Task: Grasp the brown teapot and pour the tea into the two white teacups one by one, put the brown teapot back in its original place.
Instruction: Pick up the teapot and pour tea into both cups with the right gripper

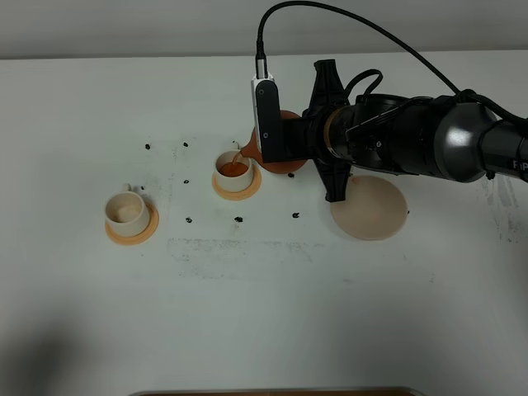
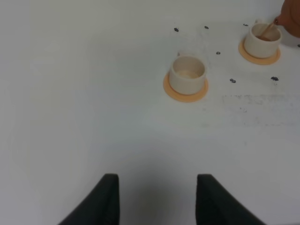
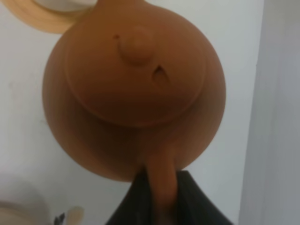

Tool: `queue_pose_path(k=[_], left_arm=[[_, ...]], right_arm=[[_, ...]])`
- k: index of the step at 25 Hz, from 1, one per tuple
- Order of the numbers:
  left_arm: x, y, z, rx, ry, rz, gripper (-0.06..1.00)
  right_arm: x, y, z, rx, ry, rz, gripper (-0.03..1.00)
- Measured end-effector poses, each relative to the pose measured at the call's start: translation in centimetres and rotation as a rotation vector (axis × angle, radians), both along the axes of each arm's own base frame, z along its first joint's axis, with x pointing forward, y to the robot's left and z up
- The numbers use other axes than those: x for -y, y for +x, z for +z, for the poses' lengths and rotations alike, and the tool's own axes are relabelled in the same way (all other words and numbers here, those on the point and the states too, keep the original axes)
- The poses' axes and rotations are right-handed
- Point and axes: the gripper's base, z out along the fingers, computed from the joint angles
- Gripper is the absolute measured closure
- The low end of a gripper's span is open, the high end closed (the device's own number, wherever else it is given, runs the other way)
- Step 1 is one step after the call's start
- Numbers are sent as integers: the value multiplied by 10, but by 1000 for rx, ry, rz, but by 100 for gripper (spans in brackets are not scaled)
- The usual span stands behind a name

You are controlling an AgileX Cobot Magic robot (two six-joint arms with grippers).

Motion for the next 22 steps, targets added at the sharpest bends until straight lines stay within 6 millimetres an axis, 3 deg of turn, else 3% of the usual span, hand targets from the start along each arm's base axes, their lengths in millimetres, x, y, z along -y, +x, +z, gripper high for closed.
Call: queue_pose_path(k=[22], left_arm=[[0,0,0,0,-1,0,54]], right_arm=[[-1,1,2,51,-84,78,85]])
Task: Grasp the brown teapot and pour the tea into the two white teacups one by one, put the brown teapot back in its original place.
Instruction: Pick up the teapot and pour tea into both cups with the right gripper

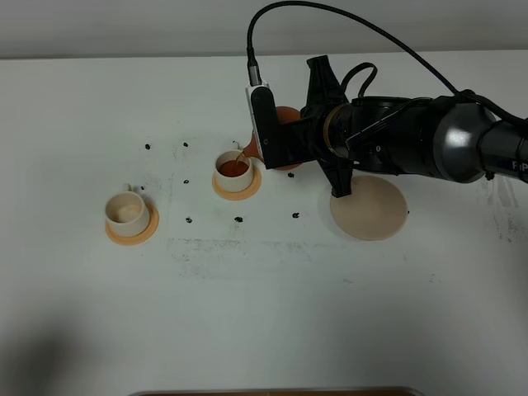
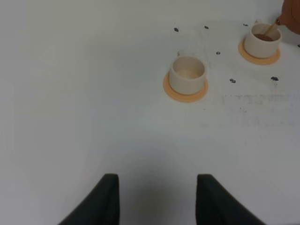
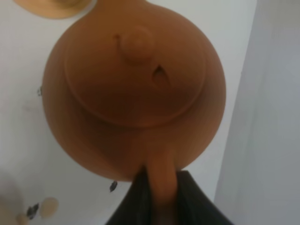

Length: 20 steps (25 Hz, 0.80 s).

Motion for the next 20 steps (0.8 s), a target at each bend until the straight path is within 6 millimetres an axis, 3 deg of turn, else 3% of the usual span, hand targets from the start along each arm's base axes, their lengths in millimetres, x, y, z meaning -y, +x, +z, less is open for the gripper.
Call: queue_pose_path(k=[20], left_arm=[[0,0,0,0,0,0,54]], right_arm=[[-1,0,1,32,-69,49,85]])
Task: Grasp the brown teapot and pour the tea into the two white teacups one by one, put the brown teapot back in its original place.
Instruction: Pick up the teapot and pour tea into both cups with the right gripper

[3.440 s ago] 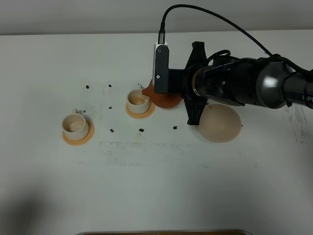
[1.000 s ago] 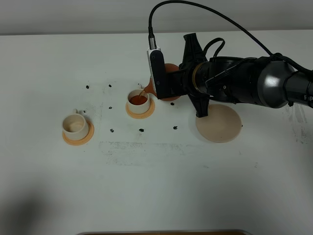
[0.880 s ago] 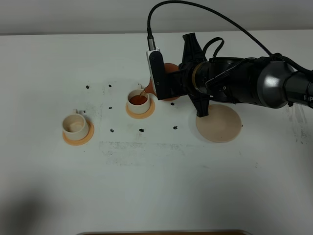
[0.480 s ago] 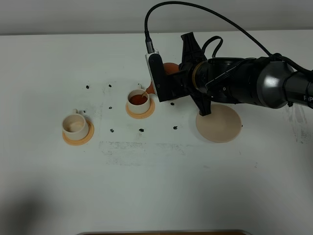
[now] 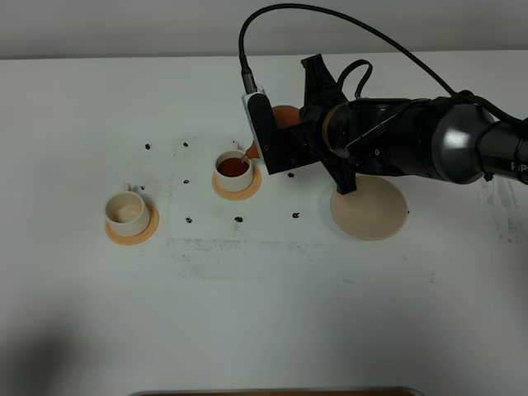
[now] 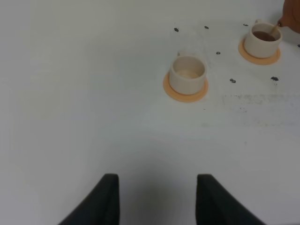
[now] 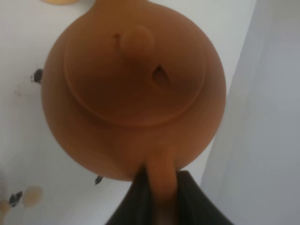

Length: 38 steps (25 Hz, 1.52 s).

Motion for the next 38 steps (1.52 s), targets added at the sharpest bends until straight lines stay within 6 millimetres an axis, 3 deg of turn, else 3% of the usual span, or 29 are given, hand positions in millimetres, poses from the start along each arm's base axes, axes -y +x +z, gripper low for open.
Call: queue_pose_path(k=[20,38], left_arm=[[0,0,0,0,1,-3,54],[0,0,0,0,1,-3,54]], right_arm=[[-2,0,1,7,9,19,85],[-2,-4,-1,-73,139,-95,85]])
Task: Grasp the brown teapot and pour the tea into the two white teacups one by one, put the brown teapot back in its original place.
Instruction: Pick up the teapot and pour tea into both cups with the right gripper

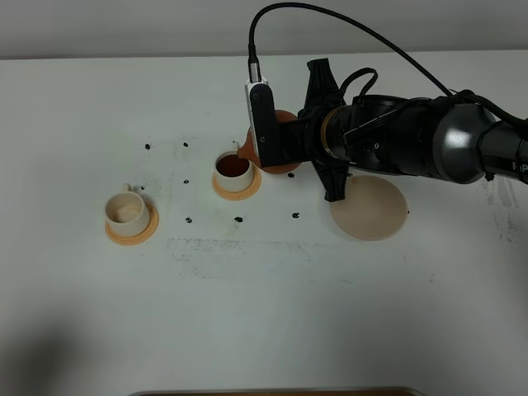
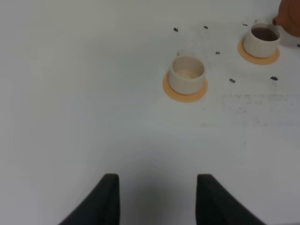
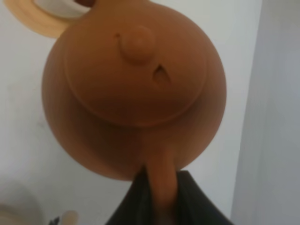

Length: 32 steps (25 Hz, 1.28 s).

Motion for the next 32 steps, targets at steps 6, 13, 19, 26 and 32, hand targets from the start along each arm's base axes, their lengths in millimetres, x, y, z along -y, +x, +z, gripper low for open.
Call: queue_pose_path(k=[6,13,19,26,32], left_arm=[[0,0,0,0,0,0,54],[0,0,0,0,-2,1,54],[0,0,0,0,-2,1,54],[0,0,0,0,-2,1,54],[0,0,0,0,-2,1,54]], right_arm=[[6,-1,11,-17,73,-72,85],[11,-4,20,-80,203,-196,85],[11,-11,28,-175,360,-334,85],[8,-17,28,-288,514,-459,85],[9,-16,27,-322,571,-511,85]])
